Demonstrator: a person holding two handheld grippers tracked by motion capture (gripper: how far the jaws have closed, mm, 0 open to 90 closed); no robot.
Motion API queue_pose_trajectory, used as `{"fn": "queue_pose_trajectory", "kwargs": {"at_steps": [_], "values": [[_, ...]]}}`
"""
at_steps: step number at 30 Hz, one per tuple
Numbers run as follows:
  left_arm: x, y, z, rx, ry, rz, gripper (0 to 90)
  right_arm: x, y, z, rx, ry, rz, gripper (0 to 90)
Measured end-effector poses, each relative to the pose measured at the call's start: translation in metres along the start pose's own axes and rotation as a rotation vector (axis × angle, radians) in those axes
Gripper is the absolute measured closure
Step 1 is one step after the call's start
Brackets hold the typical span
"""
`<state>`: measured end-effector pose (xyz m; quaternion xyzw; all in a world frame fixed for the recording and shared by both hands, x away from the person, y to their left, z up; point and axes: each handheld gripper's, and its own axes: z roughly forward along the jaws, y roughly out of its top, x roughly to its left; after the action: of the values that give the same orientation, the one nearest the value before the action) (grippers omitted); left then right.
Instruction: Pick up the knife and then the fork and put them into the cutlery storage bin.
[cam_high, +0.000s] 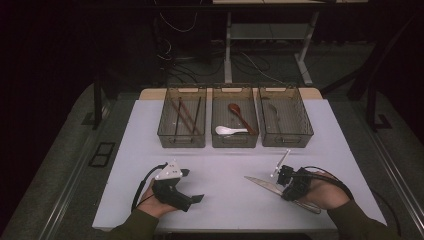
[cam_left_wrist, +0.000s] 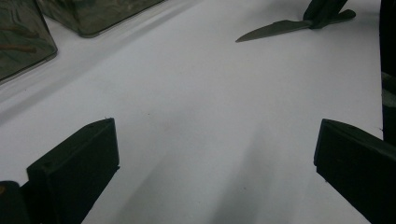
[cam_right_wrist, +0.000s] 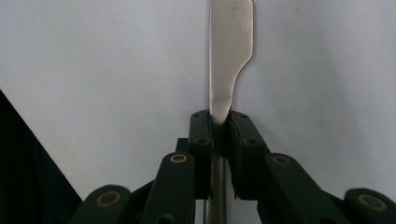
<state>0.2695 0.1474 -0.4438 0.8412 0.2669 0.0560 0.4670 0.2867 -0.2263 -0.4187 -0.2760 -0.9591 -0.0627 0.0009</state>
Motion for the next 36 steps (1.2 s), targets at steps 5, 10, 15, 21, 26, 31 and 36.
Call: {"fn": "queue_pose_trajectory", "kwargs": {"at_steps": [5,10,15,21,26,31,36], "values": [[0.000,0.000,0.000,-0.003,-0.001,-0.001,0.0,-0.005,-0.004,-0.001,-0.031,0.026,0.005,79.9],[0.000,0.000,0.000,-0.003,-0.001,0.000,0.0,-0.012,-0.008,-0.003,-0.086,0.025,0.024,79.9],[0.000,0.000,0.000,-0.003,-0.002,-0.001,0.0,-0.018,-0.010,-0.010,-0.156,0.023,0.053,80.0],[0.000,0.000,0.000,-0.004,-0.003,0.000,0.0,-0.029,-0.016,-0.017,-0.273,0.021,0.113,80.1],[0.000,0.000,-0.001,-0.004,-0.002,0.001,0.0,-0.038,-0.023,-0.023,-0.375,0.020,0.154,80.2],[0.000,0.000,-0.001,-0.005,-0.002,0.004,0.0,-0.046,-0.029,-0.025,-0.444,0.031,0.190,80.2],[0.001,0.000,-0.001,-0.010,-0.001,0.004,0.0,-0.054,-0.035,-0.028,-0.542,0.045,0.233,80.2]]}}
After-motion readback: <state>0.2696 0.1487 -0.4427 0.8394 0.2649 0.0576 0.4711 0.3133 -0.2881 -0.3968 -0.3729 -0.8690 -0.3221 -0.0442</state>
